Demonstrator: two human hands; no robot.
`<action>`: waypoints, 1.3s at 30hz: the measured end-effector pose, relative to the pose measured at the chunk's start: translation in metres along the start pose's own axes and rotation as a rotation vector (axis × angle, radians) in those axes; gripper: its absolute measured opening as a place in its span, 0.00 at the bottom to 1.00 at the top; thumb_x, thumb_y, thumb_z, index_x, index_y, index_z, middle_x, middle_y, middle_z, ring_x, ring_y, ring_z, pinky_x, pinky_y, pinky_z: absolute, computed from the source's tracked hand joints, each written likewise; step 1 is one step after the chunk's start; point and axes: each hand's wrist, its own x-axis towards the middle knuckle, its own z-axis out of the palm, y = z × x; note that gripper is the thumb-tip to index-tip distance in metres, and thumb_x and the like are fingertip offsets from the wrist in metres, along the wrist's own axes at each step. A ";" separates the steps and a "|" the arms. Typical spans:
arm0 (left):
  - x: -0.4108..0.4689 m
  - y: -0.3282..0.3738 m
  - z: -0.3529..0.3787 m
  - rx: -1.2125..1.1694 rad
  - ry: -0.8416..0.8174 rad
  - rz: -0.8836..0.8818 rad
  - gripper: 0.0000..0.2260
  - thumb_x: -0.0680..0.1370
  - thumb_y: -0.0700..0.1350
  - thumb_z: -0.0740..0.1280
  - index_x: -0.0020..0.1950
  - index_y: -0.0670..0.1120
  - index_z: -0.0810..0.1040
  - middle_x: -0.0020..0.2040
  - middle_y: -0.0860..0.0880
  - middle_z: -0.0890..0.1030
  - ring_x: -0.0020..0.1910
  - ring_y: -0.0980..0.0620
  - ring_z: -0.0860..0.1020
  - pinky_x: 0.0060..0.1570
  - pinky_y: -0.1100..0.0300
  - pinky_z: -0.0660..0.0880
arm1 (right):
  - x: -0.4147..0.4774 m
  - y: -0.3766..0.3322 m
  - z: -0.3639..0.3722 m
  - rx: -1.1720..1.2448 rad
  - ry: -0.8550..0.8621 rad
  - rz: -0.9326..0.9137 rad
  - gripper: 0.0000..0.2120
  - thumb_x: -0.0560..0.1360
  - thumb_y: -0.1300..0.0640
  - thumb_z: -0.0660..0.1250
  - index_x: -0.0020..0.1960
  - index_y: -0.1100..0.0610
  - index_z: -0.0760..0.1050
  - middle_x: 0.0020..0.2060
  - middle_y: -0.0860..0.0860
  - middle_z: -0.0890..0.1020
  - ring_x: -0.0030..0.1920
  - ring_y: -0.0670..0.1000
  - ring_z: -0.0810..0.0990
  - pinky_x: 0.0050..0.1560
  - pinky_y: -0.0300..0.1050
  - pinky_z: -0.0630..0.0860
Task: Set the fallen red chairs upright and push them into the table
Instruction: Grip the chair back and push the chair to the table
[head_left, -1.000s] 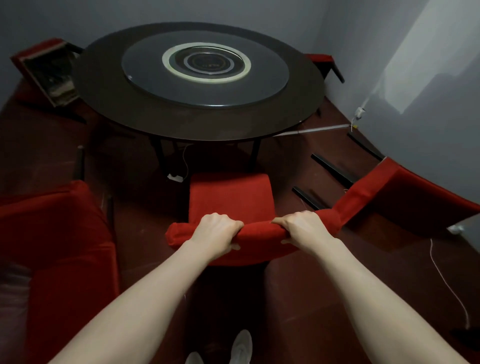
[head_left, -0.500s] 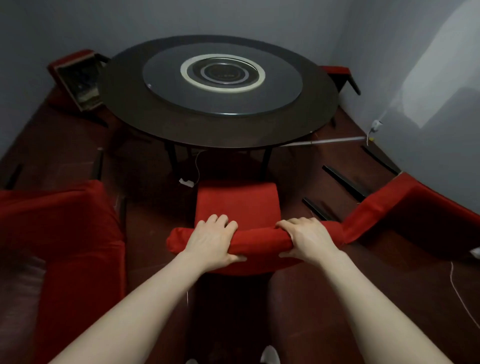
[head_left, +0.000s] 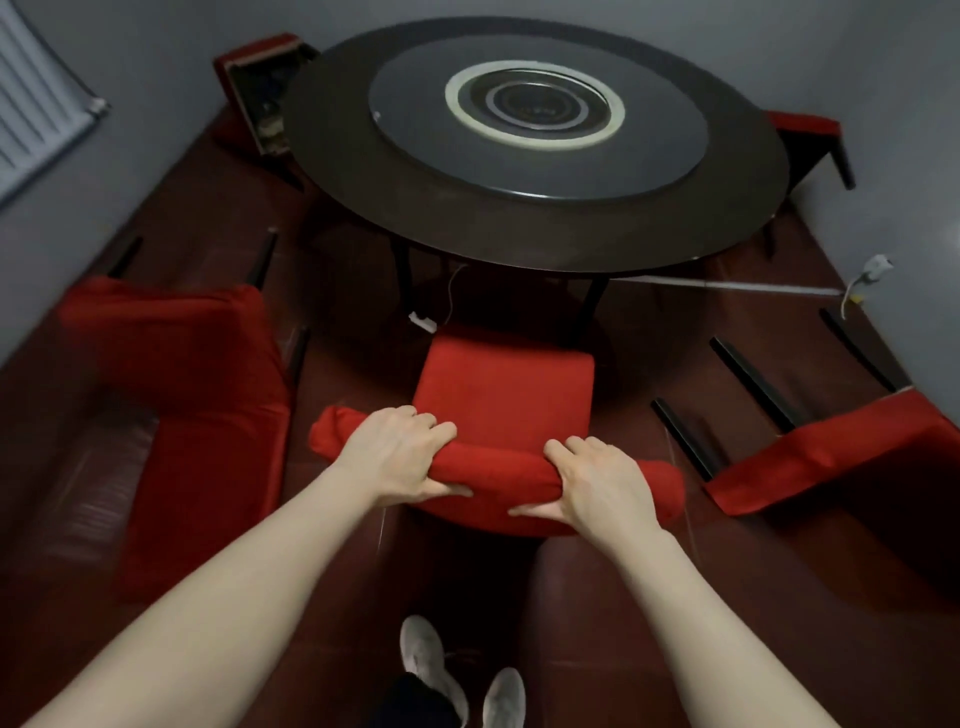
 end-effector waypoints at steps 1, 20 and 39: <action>0.000 0.000 0.001 -0.004 0.009 -0.003 0.32 0.65 0.79 0.56 0.43 0.50 0.73 0.34 0.52 0.77 0.33 0.49 0.76 0.34 0.55 0.73 | 0.000 0.001 0.001 0.009 0.010 0.002 0.36 0.62 0.18 0.55 0.41 0.52 0.72 0.30 0.47 0.72 0.31 0.50 0.72 0.33 0.45 0.71; 0.017 -0.018 0.009 0.059 0.157 0.200 0.31 0.68 0.79 0.53 0.34 0.52 0.75 0.26 0.55 0.74 0.24 0.53 0.75 0.24 0.60 0.69 | 0.007 0.010 0.009 0.034 0.102 0.002 0.33 0.62 0.17 0.55 0.38 0.48 0.70 0.29 0.43 0.72 0.31 0.46 0.73 0.30 0.43 0.71; 0.035 0.021 0.010 -0.012 0.041 0.146 0.31 0.68 0.78 0.55 0.37 0.52 0.77 0.28 0.54 0.75 0.24 0.53 0.74 0.23 0.59 0.72 | -0.001 0.046 0.003 0.097 -0.002 0.056 0.35 0.60 0.17 0.58 0.40 0.49 0.73 0.32 0.43 0.72 0.33 0.47 0.72 0.35 0.45 0.74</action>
